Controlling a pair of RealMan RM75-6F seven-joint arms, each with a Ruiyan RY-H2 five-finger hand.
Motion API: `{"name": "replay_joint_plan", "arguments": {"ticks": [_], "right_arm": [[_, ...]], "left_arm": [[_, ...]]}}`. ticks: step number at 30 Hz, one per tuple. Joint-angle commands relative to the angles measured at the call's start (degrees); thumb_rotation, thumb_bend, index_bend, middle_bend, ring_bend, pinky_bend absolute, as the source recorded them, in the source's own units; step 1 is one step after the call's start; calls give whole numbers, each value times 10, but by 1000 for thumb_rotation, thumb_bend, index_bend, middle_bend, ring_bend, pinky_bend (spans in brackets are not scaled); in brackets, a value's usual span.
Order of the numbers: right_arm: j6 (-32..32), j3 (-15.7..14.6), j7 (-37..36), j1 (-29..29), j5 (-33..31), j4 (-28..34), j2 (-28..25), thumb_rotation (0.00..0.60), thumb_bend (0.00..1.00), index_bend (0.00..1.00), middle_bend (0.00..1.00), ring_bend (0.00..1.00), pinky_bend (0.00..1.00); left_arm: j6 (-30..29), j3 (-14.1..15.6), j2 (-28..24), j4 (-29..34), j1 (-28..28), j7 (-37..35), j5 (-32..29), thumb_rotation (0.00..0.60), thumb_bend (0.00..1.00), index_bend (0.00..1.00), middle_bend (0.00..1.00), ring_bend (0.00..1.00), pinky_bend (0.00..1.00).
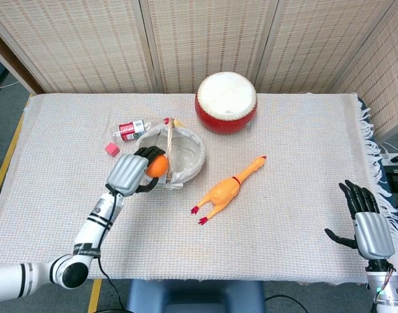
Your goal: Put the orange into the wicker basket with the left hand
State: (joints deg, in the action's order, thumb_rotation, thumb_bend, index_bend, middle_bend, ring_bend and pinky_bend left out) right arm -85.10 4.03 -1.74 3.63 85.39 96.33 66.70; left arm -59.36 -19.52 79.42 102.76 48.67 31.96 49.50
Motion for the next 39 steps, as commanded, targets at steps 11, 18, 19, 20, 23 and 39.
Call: {"name": "replay_joint_plan", "arguments": {"ticks": [11, 18, 19, 20, 23, 39], "right_arm": [[5, 2, -15, 0, -6, 1, -6, 600, 27, 0, 0, 0, 0], [8, 2, -11, 2, -7, 3, -5, 600, 27, 0, 0, 0, 0], [8, 2, -11, 2, -7, 3, -4, 600, 27, 0, 0, 0, 0], [9, 1, -10, 2, -7, 3, -5, 600, 27, 0, 0, 0, 0], [9, 1, -8, 3, -7, 4, -4, 600, 27, 0, 0, 0, 0], [8, 0, -3, 2, -7, -1, -6, 600, 27, 0, 0, 0, 0]], "left_arm": [[15, -3, 55, -78, 68, 20, -59, 600, 620, 597, 531, 537, 660], [35, 14, 35, -68, 82, 36, -95, 600, 388, 81, 3, 12, 217], [32, 14, 33, -67, 83, 33, -98, 600, 386, 59, 0, 3, 201], [30, 13, 32, -67, 83, 30, -98, 600, 385, 30, 0, 0, 185], [22, 13, 28, -66, 81, 19, -95, 600, 386, 0, 0, 0, 162], [-41, 48, -56, -20, 24, -11, -63, 600, 385, 0, 0, 0, 142]]}}
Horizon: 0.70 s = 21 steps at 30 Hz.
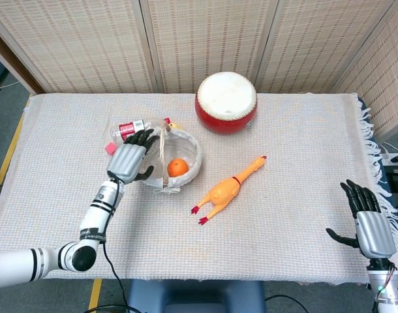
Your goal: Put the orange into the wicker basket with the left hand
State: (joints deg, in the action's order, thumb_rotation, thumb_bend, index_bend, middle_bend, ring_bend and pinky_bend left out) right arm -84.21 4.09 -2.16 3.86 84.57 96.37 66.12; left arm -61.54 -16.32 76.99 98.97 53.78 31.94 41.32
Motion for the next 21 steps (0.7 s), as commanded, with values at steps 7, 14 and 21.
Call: {"name": "replay_joint_plan", "arguments": {"ticks": [7, 14, 21], "right_arm": [[-6, -4, 11, -2, 10, -1, 0, 600, 27, 0, 0, 0, 0], [-11, -6, 30, -1, 19, -3, 3, 600, 27, 0, 0, 0, 0], [-10, -8, 44, -1, 20, -4, 7, 600, 26, 0, 0, 0, 0]], "left_arm": [[-74, 57, -114, 87, -137, -124, 97, 600, 385, 0, 0, 0, 132], [-194, 151, -142, 67, -269, -207, 277, 600, 384, 0, 0, 0, 126], [-291, 210, -119, -27, -373, -287, 384, 600, 375, 0, 0, 0, 110]]}}
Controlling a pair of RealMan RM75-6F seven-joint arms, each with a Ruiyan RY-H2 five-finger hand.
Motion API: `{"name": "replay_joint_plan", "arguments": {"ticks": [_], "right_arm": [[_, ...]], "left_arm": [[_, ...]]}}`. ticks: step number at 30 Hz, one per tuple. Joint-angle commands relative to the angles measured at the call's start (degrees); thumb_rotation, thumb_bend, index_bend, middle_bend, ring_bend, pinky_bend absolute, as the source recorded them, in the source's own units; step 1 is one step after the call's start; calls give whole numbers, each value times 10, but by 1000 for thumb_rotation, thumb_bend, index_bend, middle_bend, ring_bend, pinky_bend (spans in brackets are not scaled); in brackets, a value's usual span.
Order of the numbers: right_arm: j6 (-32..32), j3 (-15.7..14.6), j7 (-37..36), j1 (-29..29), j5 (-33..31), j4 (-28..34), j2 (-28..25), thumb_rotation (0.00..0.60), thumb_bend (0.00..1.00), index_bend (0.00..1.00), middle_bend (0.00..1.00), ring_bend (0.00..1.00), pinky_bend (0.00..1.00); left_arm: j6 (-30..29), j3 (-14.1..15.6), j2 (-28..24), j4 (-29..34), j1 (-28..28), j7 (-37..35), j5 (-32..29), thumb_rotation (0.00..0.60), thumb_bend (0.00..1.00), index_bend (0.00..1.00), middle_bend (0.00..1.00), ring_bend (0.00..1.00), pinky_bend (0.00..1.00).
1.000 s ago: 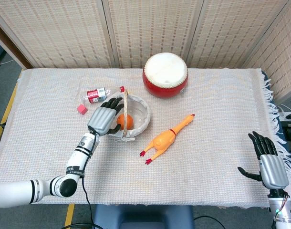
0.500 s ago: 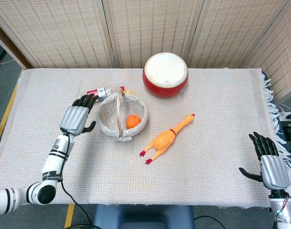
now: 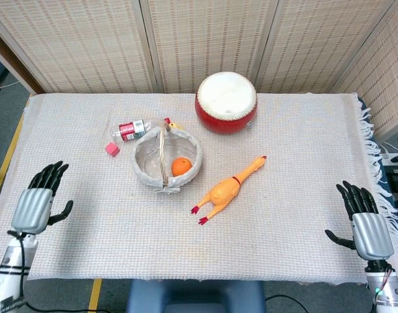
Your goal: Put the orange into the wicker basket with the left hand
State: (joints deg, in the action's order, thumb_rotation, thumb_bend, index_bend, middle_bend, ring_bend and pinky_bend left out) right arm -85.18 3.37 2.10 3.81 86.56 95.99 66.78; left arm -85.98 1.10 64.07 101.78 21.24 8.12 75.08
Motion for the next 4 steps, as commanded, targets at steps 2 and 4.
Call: {"name": "replay_joint_plan", "arguments": {"ticks": [2, 4], "right_arm": [[0, -1, 3, -1, 1, -1, 0, 600, 27, 0, 0, 0, 0], [0, -2, 4, 0, 2, -2, 0, 600, 27, 0, 0, 0, 0]], "left_arm": [[-51, 43, 14, -72, -66, -69, 54, 600, 374, 0, 0, 0, 102], [-50, 44, 12, -78, -74, -80, 62, 600, 375, 0, 0, 0, 100]]}}
